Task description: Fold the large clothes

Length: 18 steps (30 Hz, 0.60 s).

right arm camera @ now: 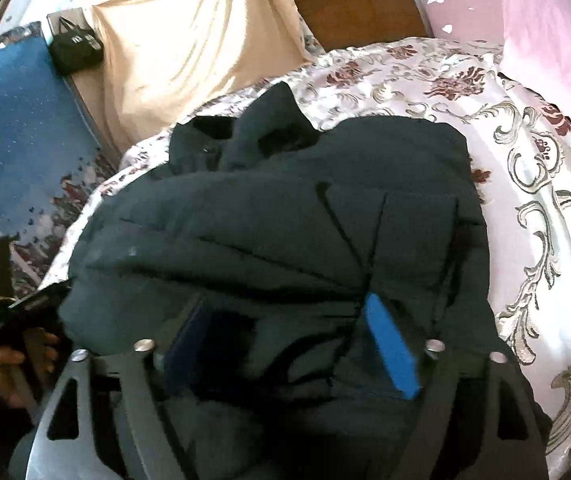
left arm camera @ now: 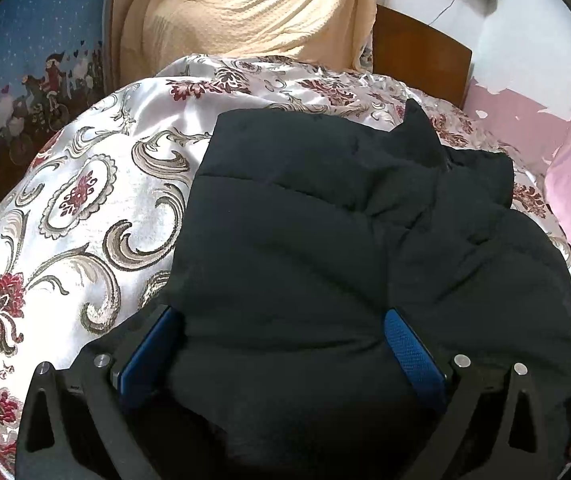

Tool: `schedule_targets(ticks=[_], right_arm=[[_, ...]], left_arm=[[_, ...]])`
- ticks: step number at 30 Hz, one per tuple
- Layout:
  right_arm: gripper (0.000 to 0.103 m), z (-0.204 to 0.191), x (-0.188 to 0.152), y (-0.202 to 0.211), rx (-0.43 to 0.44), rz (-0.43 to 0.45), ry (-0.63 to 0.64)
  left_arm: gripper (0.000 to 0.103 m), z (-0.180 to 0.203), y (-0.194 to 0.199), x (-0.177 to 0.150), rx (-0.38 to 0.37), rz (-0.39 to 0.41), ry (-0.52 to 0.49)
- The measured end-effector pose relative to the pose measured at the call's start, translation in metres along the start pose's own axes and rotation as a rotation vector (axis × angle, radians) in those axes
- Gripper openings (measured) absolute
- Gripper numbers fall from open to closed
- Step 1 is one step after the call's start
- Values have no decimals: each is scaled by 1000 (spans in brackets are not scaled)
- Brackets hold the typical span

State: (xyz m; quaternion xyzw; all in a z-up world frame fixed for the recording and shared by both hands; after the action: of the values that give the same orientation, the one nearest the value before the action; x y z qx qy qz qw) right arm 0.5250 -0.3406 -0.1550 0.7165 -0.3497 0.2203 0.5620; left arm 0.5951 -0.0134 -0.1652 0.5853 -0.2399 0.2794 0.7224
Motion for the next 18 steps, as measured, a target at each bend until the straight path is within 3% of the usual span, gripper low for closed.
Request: schedule_targets(ticks=[5,9,12,18], right_arm=[[81,1,11,16,8,-67,-34],[95,-2,66,30,-52,-79,84],[95,-2,117,7,-65,-139,29],[95,-12,182,-72,-56,-212,-85]], left_arm=[[103,0,15,8,-59,-139,-37],[103,9,33,62,-82,-102,-48],[103,29,21,105,-102,-104,-58],[103,89,-48,184,-133,-132,-125]])
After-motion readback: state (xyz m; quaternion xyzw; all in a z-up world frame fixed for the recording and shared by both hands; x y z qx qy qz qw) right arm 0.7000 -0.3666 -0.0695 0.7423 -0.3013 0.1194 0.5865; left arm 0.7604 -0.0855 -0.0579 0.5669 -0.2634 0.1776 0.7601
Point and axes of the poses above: each gripper's, at about its wrist camera, not at the fingertips, and y roughly against the way its jaws point, z to its right, x to its top, the point moved 8 cm from there along -y, roughly the way its jaws point, and after that the axes turned 4 degrees about -x, right-handed, at the moved point
